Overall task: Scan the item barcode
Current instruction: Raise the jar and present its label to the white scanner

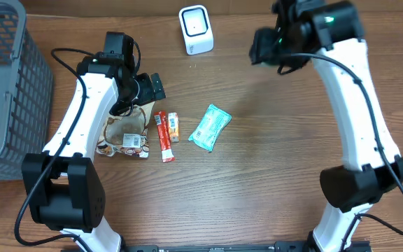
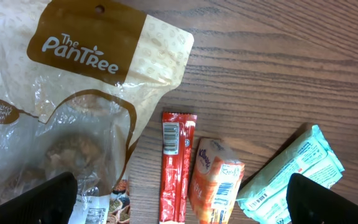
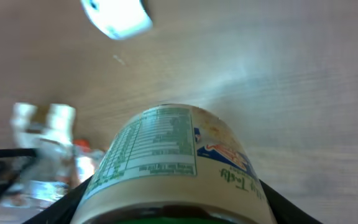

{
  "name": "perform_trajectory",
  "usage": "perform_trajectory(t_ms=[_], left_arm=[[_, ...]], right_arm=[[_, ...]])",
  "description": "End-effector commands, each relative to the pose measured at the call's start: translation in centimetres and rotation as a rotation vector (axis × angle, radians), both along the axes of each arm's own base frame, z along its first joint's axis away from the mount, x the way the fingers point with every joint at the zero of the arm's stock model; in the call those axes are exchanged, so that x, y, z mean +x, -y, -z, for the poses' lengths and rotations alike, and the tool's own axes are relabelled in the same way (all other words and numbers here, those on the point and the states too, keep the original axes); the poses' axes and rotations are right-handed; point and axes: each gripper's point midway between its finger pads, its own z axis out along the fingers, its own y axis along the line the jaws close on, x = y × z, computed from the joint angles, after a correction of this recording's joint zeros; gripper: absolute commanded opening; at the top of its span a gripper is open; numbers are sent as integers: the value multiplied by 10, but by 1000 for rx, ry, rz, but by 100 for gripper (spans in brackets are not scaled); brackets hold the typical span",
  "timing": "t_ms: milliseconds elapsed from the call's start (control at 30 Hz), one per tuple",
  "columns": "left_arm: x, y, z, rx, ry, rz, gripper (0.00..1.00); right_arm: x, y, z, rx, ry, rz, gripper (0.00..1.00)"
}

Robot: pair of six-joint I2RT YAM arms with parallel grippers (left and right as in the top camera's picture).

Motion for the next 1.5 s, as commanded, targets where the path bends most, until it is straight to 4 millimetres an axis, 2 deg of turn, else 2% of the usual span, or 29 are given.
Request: perform_trajectory(t_ms=[0, 200, 333, 533, 600, 867, 1000, 1100, 1367, 1467], left_arm=[[4, 2, -7, -11, 18, 0, 100], [4, 2, -7, -11, 18, 0, 100], [4, 2, -7, -11, 18, 0, 100], [4, 2, -7, -11, 18, 0, 100], [4, 2, -7, -11, 18, 0, 99], [4, 2, -7, -11, 18, 0, 100], [4, 2, -7, -11, 18, 0, 100], [4, 2, -7, -10, 18, 0, 100], [4, 2, -7, -11, 18, 0, 100], [4, 2, -7, -11, 18, 0, 100]], right_arm=[[4, -13, -37, 84, 104, -42, 18], [43, -34, -31, 112, 195, -63, 15], [69, -59, -12, 125, 228, -97, 10], [115, -96, 26, 147, 291, -132, 4], [143, -110, 47, 162, 342, -137, 4], [209, -136, 99, 213, 509, -141, 4], [230, -144, 117, 236, 584, -142, 4], [240, -149, 119, 256, 646, -144, 4], [252, -158, 94, 259, 794, -106, 4], [253, -160, 93, 228, 816, -67, 4]])
